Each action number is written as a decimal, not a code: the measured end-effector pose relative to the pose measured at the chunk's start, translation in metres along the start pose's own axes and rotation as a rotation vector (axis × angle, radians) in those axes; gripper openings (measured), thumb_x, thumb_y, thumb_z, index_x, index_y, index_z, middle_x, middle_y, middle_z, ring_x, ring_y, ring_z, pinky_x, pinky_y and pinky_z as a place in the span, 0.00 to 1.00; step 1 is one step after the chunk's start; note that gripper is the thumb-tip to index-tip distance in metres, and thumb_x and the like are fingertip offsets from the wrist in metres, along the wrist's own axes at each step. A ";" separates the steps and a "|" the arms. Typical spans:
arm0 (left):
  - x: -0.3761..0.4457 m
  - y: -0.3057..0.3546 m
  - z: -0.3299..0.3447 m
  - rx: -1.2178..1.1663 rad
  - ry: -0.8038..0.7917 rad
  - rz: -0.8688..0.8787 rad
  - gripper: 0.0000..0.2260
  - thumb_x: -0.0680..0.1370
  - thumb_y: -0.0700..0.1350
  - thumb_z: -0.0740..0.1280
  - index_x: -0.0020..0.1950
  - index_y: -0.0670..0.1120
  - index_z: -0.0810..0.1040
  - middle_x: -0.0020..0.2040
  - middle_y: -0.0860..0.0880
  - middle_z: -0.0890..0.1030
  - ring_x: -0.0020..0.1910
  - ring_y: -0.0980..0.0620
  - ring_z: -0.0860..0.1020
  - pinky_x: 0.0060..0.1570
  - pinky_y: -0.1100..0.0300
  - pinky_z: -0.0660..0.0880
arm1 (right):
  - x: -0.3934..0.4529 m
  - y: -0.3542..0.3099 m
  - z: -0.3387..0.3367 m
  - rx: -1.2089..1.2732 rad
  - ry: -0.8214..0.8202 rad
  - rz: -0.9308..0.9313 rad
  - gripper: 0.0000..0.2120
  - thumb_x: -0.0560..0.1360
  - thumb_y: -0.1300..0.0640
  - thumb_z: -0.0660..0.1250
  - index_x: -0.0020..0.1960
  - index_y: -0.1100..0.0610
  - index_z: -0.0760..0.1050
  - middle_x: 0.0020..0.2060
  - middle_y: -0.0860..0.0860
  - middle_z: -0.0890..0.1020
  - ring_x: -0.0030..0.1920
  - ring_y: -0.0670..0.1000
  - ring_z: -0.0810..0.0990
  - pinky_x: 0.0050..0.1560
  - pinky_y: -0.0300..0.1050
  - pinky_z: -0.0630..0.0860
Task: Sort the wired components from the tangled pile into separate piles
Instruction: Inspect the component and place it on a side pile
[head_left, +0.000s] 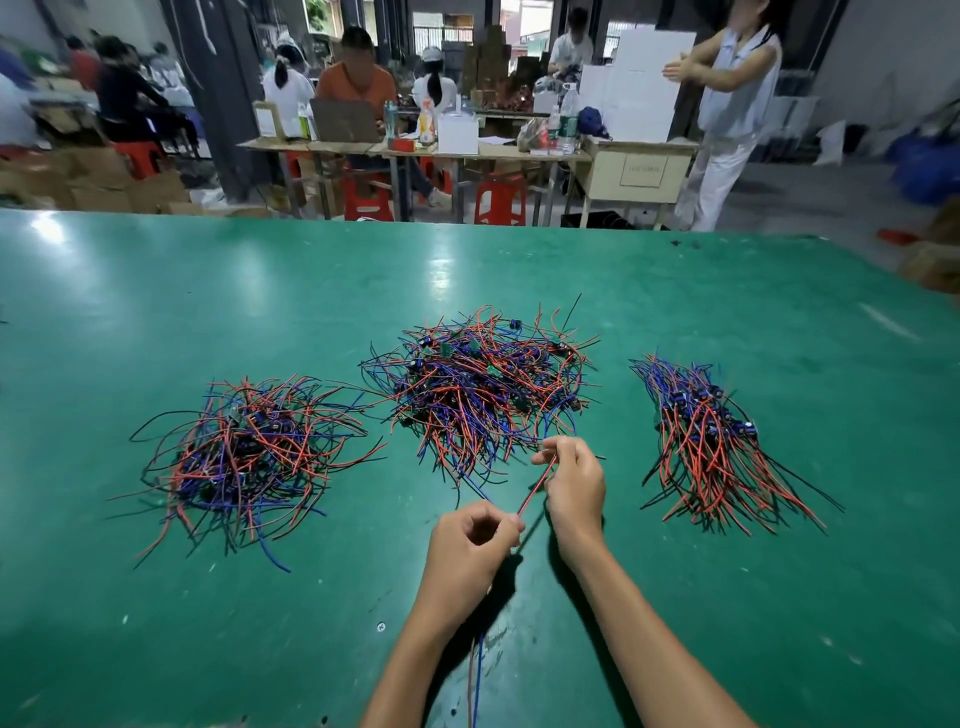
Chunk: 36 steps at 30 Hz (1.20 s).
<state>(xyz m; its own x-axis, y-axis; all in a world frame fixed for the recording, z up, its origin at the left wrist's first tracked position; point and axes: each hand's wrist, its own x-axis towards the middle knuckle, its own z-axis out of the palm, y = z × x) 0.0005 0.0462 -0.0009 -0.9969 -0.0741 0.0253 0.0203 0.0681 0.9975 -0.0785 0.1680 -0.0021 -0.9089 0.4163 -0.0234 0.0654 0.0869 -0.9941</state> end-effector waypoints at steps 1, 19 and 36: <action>0.000 0.001 0.000 -0.030 0.010 -0.005 0.09 0.77 0.37 0.71 0.38 0.44 0.85 0.31 0.50 0.82 0.30 0.59 0.76 0.32 0.69 0.71 | -0.003 0.002 -0.003 0.005 -0.034 -0.033 0.15 0.84 0.52 0.56 0.46 0.47 0.80 0.39 0.49 0.86 0.28 0.43 0.72 0.33 0.41 0.70; 0.015 -0.002 -0.022 -0.828 0.241 -0.246 0.12 0.71 0.50 0.73 0.51 0.44 0.82 0.35 0.51 0.77 0.32 0.58 0.73 0.34 0.66 0.74 | -0.052 0.009 -0.021 -0.323 -0.428 -0.668 0.11 0.74 0.39 0.71 0.50 0.45 0.82 0.35 0.37 0.80 0.29 0.43 0.73 0.35 0.37 0.71; 0.001 -0.001 -0.010 -0.399 0.176 0.049 0.09 0.66 0.42 0.80 0.40 0.39 0.85 0.35 0.46 0.82 0.34 0.56 0.77 0.38 0.68 0.73 | -0.037 -0.001 -0.034 0.441 -0.311 0.015 0.12 0.77 0.49 0.66 0.44 0.58 0.79 0.38 0.55 0.86 0.32 0.48 0.80 0.33 0.35 0.74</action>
<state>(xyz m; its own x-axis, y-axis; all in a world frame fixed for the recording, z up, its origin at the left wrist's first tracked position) 0.0006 0.0362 -0.0012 -0.9666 -0.2515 0.0497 0.1294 -0.3114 0.9414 -0.0312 0.1838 0.0033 -0.9927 0.1209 -0.0017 -0.0390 -0.3335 -0.9419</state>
